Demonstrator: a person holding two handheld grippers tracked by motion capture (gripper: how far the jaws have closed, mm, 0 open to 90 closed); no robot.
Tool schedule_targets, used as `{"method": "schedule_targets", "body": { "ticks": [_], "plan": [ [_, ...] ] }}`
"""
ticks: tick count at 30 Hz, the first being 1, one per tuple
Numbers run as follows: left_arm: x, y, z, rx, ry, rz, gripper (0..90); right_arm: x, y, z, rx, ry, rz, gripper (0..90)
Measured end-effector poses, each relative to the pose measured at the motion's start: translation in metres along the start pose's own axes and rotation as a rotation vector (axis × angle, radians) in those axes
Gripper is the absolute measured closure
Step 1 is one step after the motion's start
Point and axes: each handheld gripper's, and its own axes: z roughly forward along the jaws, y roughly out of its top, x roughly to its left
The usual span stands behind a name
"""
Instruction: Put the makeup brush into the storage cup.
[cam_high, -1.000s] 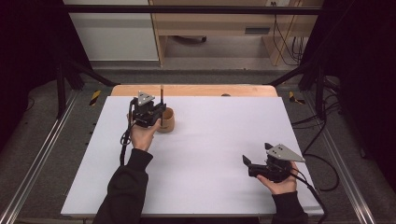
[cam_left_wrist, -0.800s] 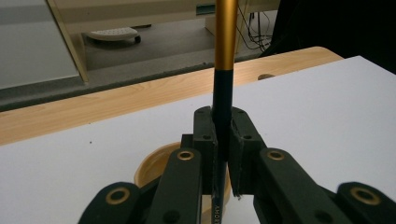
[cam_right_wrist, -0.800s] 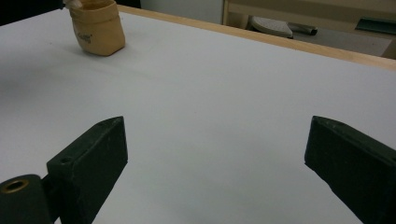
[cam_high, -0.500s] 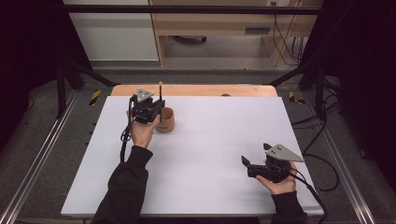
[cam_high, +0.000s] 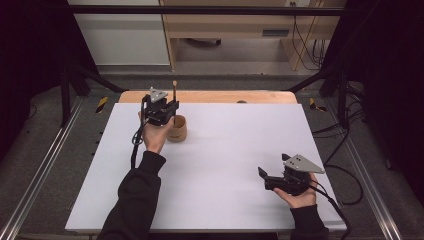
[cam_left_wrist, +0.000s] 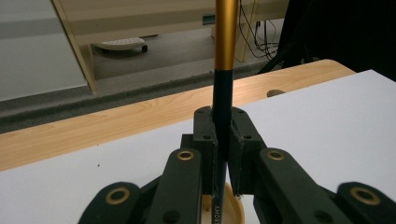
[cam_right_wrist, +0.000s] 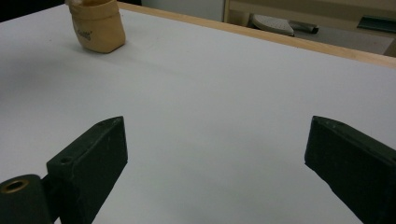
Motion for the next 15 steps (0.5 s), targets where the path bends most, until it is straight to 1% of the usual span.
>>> {"method": "schedule_targets", "body": {
  "ticks": [1,2,5,6,8,10,11,13,15],
  "plan": [
    [0.001,0.000,0.001,0.000,0.001,0.007,82.7,0.000,0.000,0.000,0.000,0.000,0.000,6.1],
    [0.001,0.000,0.003,-0.004,0.005,-0.001,82.7,0.000,0.000,0.000,0.000,0.000,0.000,6.1],
    [0.004,-0.002,0.007,0.002,0.007,-0.010,82.7,0.000,0.000,0.001,-0.001,0.000,-0.002,6.1],
    [0.006,-0.003,0.008,0.004,0.000,-0.007,82.7,0.000,0.000,0.001,-0.001,0.000,-0.002,6.1],
    [0.006,-0.004,0.011,0.007,0.003,-0.012,82.6,0.000,0.000,0.001,0.000,0.002,0.002,6.1],
    [0.007,-0.006,0.014,0.016,0.009,-0.005,82.7,0.000,0.000,0.001,0.002,0.002,-0.001,6.0],
    [0.007,-0.007,0.016,0.021,0.012,-0.010,82.7,0.000,-0.001,0.002,0.002,0.003,-0.001,6.1],
    [0.007,-0.009,0.019,0.031,0.010,-0.011,82.7,0.001,-0.001,0.002,0.003,0.003,-0.002,6.1],
    [0.007,-0.011,0.022,0.041,0.008,-0.003,82.7,0.001,-0.001,0.002,0.005,0.002,-0.002,6.1]
  ]
}}
